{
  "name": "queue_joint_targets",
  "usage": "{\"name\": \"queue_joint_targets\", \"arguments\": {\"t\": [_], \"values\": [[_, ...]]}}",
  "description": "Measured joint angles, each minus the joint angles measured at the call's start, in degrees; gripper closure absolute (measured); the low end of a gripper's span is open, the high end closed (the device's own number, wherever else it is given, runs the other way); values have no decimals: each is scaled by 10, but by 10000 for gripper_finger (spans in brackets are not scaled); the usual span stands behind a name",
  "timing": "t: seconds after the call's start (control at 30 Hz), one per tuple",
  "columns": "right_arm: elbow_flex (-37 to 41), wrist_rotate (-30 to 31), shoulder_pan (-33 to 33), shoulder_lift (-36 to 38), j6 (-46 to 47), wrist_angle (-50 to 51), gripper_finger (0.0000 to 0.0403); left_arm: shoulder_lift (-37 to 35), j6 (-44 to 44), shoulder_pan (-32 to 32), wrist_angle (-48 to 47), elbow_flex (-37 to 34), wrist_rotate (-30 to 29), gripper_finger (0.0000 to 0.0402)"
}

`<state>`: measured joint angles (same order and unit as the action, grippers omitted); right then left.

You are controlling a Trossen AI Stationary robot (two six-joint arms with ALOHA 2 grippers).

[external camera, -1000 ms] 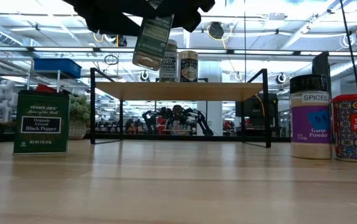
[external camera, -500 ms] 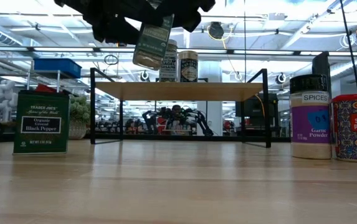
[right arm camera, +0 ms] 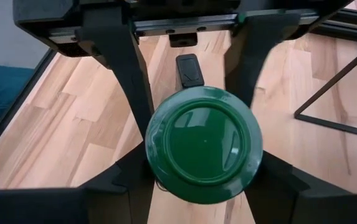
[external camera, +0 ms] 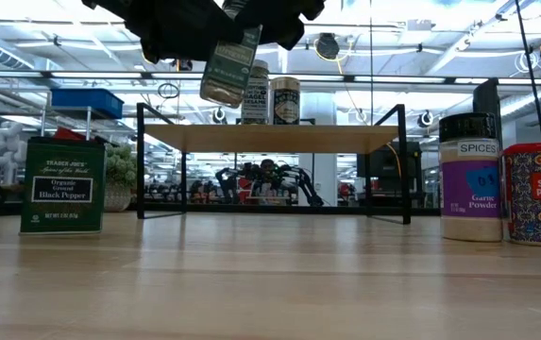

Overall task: Shelf spices
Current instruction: Remove the green seasoning bottle from the shelf

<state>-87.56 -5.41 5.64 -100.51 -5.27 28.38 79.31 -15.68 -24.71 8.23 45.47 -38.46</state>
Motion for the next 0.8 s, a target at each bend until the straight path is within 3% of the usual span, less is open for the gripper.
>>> {"name": "queue_joint_targets", "arguments": {"t": [0.1, 0.33, 0.63, 0.8], "values": [[0, 0, 1, 0, -1, 2, 210, 0, 5, 0, 1, 0, 8, 198], [0, -1, 1, 0, -1, 1, 203, 0, 9, 0, 0, 0, 8, 200], [-23, 5, 1, 14, -20, 1, 103, 0, -11, -2, -2, 0, 52, 191], [-51, 43, 4, 45, -41, 14, 76, 0, -18, -10, -4, 0, 73, 190]]}}
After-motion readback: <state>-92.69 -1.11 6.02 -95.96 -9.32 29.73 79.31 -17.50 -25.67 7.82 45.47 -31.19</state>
